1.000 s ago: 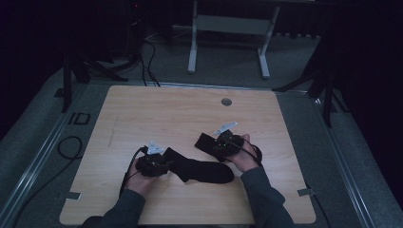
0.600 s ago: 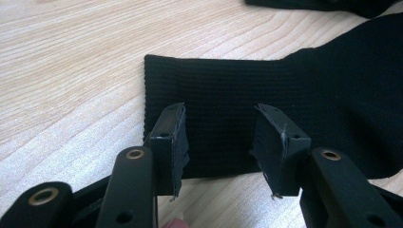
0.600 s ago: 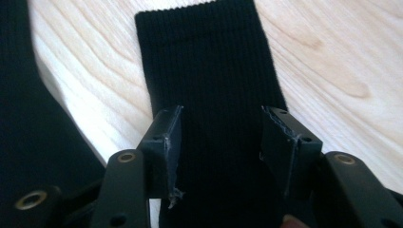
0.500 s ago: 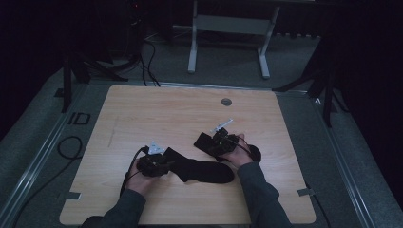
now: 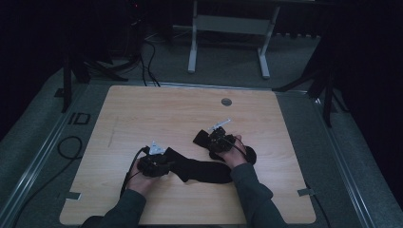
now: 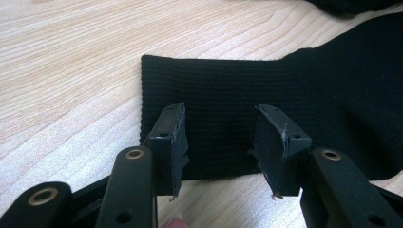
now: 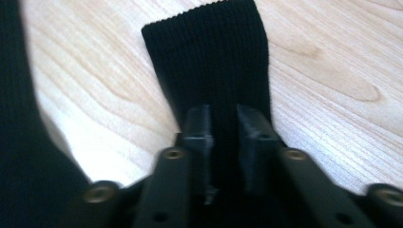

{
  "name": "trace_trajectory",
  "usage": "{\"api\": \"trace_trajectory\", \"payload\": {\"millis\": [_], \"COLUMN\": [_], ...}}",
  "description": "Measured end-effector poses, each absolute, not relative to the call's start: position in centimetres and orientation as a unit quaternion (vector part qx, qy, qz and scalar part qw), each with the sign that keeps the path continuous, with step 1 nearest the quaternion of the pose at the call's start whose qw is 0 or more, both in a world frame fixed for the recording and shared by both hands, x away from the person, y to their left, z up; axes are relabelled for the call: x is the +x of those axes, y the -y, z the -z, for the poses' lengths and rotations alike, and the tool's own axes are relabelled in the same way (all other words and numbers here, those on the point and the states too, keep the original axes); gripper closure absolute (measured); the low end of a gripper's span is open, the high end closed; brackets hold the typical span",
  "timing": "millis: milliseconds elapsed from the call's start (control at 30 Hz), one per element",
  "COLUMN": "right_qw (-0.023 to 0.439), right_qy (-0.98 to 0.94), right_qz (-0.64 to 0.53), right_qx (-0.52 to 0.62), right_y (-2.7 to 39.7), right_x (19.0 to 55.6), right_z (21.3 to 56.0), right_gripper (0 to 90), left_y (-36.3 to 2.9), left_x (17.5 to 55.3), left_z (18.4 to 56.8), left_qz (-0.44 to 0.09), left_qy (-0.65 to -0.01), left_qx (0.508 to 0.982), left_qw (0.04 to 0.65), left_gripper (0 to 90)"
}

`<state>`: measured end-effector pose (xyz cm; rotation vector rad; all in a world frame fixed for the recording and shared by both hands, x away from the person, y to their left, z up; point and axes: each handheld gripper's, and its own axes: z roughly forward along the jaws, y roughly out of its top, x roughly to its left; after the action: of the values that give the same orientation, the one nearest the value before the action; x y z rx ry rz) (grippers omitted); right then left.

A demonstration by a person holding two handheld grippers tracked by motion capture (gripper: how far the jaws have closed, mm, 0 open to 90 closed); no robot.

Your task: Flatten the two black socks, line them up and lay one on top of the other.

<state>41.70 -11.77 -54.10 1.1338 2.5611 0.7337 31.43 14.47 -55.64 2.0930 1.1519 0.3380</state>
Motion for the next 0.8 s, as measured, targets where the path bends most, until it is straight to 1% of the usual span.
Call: {"api": "trace_trajectory", "payload": {"millis": [67, 167, 333, 467, 800], "right_qw": [0.123, 0.114, 0.116, 0.118, 0.104], "right_qy": [-0.875, -0.876, -0.873, -0.868, -0.847], "right_qz": [-0.249, -0.249, -0.262, -0.287, -0.352], "right_qx": [0.397, 0.396, 0.395, 0.388, 0.385], "right_y": [11.6, 11.5, 11.8, 12.6, 15.4], "right_x": [41.8, 41.7, 40.9, 40.2, 37.7], "right_z": [54.1, 54.0, 53.5, 52.1, 48.3], "right_gripper": [82.9, 83.4, 83.8, 83.7, 83.7], "left_y": [-14.5, -14.5, -14.5, -14.4, -14.3], "left_x": [31.4, 31.5, 31.5, 31.4, 31.4], "left_z": [55.6, 55.6, 55.7, 55.7, 55.7], "left_qz": [-0.131, -0.130, -0.130, -0.132, -0.131], "left_qy": [-0.446, -0.445, -0.446, -0.444, -0.443], "left_qx": [0.810, 0.811, 0.810, 0.812, 0.813], "left_qw": [0.357, 0.357, 0.358, 0.356, 0.355], "left_gripper": [55.0, 55.0, 54.8, 54.2, 54.0]}}
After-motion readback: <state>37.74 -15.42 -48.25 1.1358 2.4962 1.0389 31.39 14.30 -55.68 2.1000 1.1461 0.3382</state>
